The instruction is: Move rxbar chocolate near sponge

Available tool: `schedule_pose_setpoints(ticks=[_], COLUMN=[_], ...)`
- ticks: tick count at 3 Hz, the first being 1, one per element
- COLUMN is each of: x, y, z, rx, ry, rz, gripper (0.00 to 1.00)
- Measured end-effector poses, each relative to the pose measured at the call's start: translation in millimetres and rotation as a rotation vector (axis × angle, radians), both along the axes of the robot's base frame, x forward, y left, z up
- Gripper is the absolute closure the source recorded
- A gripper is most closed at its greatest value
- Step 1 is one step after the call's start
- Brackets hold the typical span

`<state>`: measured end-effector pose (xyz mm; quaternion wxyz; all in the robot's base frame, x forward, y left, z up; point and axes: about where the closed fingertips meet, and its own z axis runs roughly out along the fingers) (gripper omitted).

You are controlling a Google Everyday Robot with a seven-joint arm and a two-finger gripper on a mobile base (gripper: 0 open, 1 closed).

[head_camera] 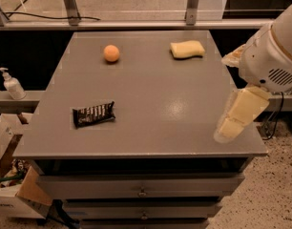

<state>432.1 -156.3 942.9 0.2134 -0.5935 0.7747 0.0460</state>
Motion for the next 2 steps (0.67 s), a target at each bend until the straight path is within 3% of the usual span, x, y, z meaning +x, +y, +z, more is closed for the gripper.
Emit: schedule_pose_setpoints(ticks=[2], x=[10.5], y=[77.2], z=[-37.5], rx=[0.253], ry=[0.038], rz=[0.018], gripper=[0.00])
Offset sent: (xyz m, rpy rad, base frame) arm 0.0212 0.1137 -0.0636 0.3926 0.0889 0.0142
